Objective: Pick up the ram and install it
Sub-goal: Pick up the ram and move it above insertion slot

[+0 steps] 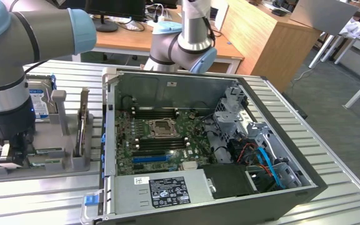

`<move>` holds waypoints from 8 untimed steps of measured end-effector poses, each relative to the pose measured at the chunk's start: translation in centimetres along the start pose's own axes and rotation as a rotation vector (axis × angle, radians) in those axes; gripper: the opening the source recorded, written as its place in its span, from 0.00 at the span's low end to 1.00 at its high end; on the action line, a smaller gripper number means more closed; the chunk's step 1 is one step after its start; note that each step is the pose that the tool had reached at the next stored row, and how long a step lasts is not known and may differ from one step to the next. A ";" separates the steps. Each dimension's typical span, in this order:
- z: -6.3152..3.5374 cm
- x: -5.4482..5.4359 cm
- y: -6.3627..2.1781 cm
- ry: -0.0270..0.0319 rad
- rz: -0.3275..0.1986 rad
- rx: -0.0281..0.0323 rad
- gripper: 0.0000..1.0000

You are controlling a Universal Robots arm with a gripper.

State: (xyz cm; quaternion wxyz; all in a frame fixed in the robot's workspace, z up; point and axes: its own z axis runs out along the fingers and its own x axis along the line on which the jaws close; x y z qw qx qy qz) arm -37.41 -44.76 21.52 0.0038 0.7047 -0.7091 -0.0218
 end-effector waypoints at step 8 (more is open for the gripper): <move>-0.04 0.0 -1.01 0.0000 0.000 0.0000 0.43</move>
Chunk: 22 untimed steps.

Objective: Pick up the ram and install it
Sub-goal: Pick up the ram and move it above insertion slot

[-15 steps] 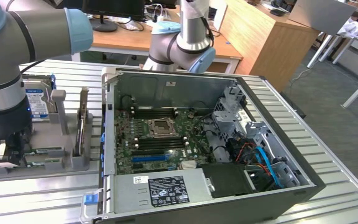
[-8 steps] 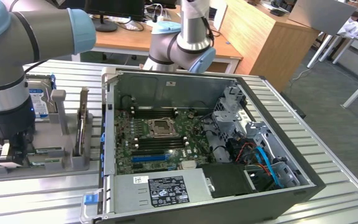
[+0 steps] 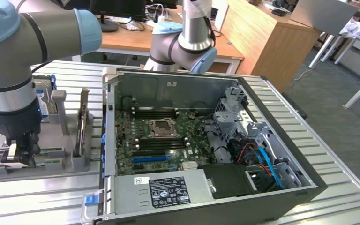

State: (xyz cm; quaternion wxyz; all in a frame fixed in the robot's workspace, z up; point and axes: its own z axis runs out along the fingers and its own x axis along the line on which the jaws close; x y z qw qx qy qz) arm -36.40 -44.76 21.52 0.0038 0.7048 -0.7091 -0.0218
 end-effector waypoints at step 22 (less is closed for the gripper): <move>1.36 0.0 -0.09 -0.0008 0.000 0.0005 0.43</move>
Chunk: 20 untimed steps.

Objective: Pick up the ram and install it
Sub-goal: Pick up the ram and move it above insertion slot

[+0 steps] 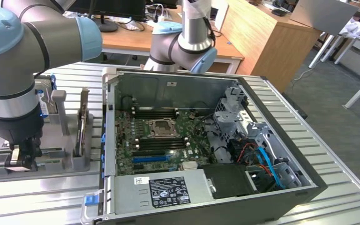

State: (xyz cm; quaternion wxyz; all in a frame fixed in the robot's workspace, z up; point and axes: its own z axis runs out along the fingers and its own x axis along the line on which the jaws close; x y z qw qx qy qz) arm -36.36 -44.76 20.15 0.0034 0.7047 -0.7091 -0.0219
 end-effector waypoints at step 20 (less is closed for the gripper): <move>0.04 -0.1 -0.01 -0.0002 0.000 0.0002 0.35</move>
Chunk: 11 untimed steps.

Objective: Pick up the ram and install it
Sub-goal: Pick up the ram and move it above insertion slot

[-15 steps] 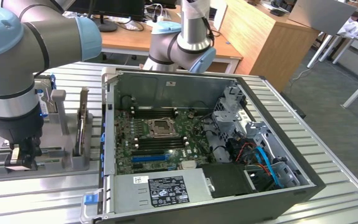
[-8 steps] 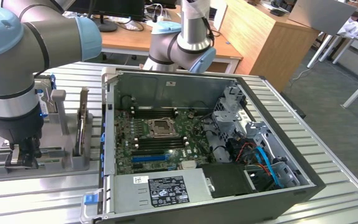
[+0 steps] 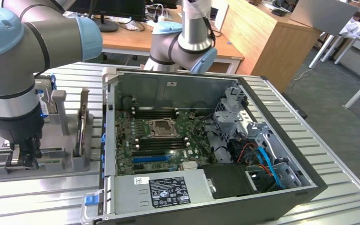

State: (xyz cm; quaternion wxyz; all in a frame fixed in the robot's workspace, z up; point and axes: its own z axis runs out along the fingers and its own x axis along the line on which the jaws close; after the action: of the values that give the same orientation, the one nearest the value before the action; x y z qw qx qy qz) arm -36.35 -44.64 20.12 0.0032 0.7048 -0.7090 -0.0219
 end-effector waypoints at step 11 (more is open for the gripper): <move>0.26 0.0 -0.03 0.0000 0.000 0.0000 0.35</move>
State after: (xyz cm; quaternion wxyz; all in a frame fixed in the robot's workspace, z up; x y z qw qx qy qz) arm -36.33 -44.64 19.85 0.0032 0.7047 -0.7091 -0.0219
